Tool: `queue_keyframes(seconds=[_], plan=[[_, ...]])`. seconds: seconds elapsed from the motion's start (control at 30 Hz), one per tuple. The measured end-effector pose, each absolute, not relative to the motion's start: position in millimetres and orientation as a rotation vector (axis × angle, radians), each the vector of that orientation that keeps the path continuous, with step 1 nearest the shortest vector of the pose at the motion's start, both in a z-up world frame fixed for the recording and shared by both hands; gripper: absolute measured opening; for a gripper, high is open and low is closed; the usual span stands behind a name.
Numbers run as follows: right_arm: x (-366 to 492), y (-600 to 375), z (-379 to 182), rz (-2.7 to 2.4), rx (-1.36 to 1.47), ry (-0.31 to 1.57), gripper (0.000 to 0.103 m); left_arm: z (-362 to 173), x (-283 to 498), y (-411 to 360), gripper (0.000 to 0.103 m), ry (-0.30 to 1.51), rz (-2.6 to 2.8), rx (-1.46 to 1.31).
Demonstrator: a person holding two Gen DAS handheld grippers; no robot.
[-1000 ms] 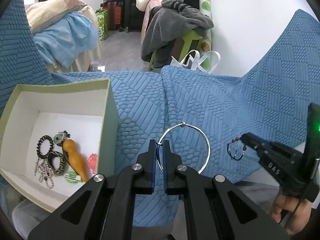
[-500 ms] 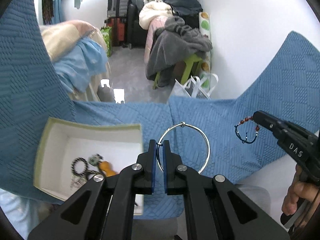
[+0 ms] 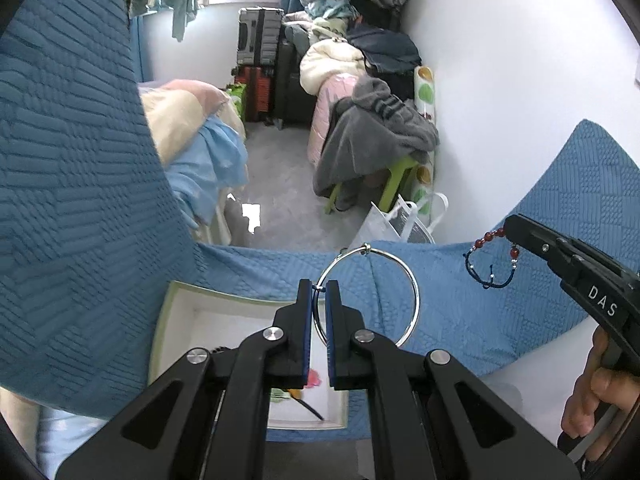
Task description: Organize jewelry
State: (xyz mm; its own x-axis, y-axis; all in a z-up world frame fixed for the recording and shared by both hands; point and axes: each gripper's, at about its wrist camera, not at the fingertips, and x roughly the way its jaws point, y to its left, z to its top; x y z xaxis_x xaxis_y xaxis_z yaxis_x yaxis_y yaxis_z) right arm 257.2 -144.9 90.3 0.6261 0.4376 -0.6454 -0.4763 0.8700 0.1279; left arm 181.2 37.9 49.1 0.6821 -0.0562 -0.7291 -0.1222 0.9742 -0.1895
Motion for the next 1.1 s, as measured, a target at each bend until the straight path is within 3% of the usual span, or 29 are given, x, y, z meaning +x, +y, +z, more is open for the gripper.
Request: queue_keyframes(seconds=[0.33, 0.77, 0.97, 1.0, 1.03, 1.07, 1.1], plan=[[244, -88, 69, 0.605, -0.073, 0.774, 0.006, 24, 166, 88, 0.006, 0.853, 0.094, -0.261], [224, -44, -41, 0.629, -0.097, 1.014, 0.006, -89, 152, 112, 0.007, 1.066, 0.11, -0.313], [212, -43, -68, 0.618, -0.119, 1.066, 0.007, -102, 148, 109, 0.007, 1.099, 0.072, -0.324], [212, -43, -67, 0.625, -0.113, 1.067, 0.011, -100, 147, 108, 0.008, 1.096, 0.061, -0.325], [213, -44, -67, 0.624, -0.106, 1.075, 0.015, -97, 147, 108, 0.016, 1.098, 0.061, -0.328], [213, -44, -67, 0.616, -0.102, 1.082, 0.023, -94, 147, 109, 0.04, 1.098, 0.065, -0.332], [213, -45, -65, 0.614, -0.099, 1.08, 0.024, -89, 146, 109, 0.052, 1.09, 0.07, -0.335]])
